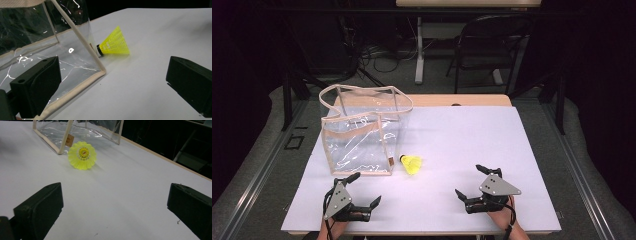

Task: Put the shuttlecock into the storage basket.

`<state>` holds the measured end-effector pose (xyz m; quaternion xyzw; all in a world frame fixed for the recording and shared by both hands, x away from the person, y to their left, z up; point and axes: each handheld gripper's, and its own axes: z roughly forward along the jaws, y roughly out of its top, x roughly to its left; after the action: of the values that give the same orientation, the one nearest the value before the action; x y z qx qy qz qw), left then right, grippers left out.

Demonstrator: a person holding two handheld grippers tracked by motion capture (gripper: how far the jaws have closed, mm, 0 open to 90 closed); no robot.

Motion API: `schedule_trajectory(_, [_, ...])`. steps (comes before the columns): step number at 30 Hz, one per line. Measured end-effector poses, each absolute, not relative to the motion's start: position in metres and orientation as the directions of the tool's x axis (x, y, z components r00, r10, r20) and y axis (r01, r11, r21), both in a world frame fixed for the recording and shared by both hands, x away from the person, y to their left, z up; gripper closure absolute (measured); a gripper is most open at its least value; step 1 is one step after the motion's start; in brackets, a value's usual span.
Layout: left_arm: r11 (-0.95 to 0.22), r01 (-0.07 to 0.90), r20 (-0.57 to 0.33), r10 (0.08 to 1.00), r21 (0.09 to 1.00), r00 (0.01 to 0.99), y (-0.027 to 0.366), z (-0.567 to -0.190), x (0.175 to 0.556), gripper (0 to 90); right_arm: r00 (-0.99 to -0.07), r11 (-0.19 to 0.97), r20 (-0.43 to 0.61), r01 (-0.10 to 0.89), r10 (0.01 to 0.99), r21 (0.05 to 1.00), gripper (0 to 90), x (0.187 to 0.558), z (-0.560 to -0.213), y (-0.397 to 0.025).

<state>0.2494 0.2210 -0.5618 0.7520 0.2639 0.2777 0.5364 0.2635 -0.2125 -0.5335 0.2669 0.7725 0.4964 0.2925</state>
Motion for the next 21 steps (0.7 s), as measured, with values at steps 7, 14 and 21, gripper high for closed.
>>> schedule_trajectory(7, [-0.29, 0.097, 0.138, 0.692, 0.952, 0.709, 0.22, -0.562, 0.249, 0.0, -0.718, 0.388, -0.185, 0.127, 0.671, 0.913, 0.0, 0.273, -0.534, -0.201])
schedule_trajectory(14, [-0.292, 0.096, 0.14, 0.69, 0.952, 0.71, 0.221, -0.562, 0.249, 0.0, -0.741, 0.406, -0.177, 0.139, 0.647, 0.903, 0.0, 0.281, -0.536, -0.191])
schedule_trajectory(21, [-0.295, 0.097, 0.141, 0.689, 0.951, 0.711, 0.221, -0.562, 0.249, 0.0, -0.764, 0.421, -0.17, 0.144, 0.622, 0.895, 0.0, 0.289, -0.538, -0.18])
